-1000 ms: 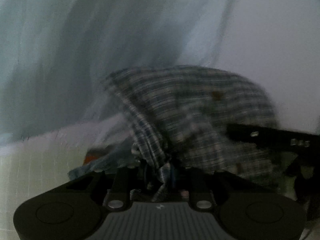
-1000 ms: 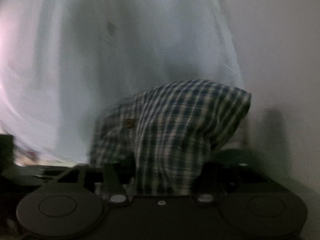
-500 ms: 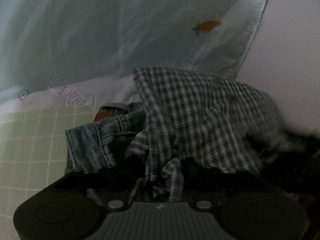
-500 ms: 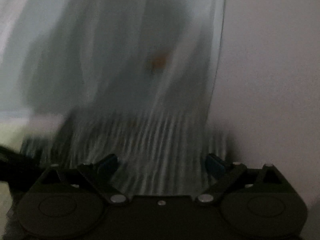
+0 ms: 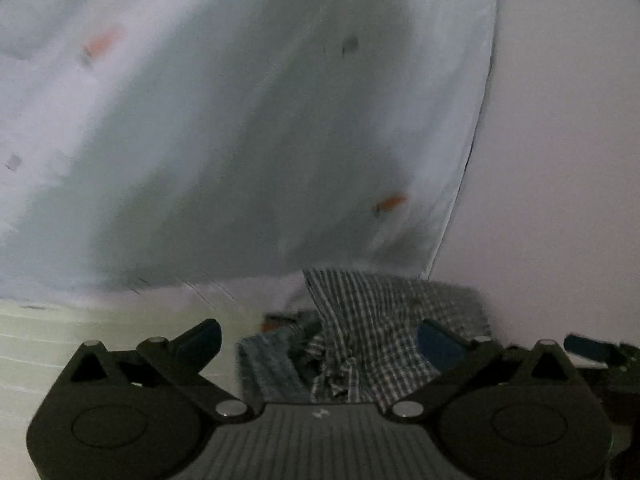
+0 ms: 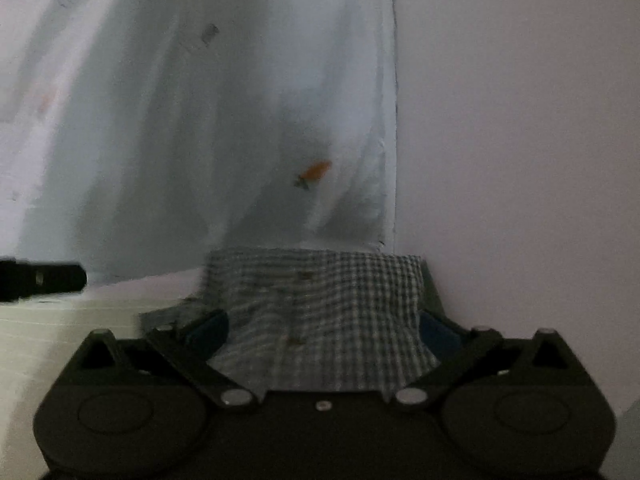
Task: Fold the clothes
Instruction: 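Open both grippers and withdraw from the stacked clothes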
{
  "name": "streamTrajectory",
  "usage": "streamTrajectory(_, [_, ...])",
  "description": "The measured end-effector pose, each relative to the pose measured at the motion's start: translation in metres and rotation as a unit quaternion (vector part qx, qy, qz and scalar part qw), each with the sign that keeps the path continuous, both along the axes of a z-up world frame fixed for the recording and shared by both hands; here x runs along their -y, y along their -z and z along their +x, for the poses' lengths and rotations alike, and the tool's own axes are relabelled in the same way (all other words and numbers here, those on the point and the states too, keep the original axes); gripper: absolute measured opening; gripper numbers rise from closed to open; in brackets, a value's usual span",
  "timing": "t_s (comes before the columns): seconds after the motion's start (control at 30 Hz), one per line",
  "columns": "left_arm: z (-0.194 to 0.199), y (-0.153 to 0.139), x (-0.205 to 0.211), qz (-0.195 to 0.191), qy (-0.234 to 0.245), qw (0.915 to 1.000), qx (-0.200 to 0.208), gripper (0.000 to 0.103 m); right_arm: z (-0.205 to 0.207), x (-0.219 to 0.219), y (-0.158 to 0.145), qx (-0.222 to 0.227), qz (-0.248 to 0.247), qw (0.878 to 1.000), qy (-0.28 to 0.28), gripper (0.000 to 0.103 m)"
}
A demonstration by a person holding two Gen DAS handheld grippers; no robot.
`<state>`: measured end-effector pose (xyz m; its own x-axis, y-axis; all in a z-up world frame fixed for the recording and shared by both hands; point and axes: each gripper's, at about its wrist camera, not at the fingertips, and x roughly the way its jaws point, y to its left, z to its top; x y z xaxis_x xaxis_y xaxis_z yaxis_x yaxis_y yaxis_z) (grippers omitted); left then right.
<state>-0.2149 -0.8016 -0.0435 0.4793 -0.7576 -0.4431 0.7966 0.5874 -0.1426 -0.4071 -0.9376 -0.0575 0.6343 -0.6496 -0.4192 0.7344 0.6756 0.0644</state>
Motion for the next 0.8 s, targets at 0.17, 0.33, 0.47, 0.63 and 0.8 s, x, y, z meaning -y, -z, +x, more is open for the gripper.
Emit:
streamTrajectory(0.17, [-0.046,-0.025,-0.073,-0.023,-0.023,0.9995,0.005,0.103,-0.038,-0.076,-0.022,0.012,0.006,1.000,-0.014,0.103])
streamTrajectory(0.33, [-0.087,-0.038,-0.126,-0.020,-0.009,0.9997,0.007,0.103,-0.060,-0.140,-0.025,0.009,0.024,1.000,0.003,0.103])
streamTrajectory(0.47, [-0.112,-0.041,-0.155,0.011,-0.005,0.9993,0.036,0.103,-0.066,-0.174,-0.023,0.002,0.028,0.999,0.018,0.103])
streamTrajectory(0.63, [-0.122,-0.039,-0.195,0.013,0.018,0.9993,0.031,0.103,-0.075,-0.216,-0.024,-0.009,0.030,0.999,0.039,0.103])
streamTrajectory(0.8, [-0.131,-0.032,-0.229,0.035,0.038,0.9985,0.019,0.103,-0.084,-0.258,-0.025,-0.021,0.033,0.997,0.060,0.103])
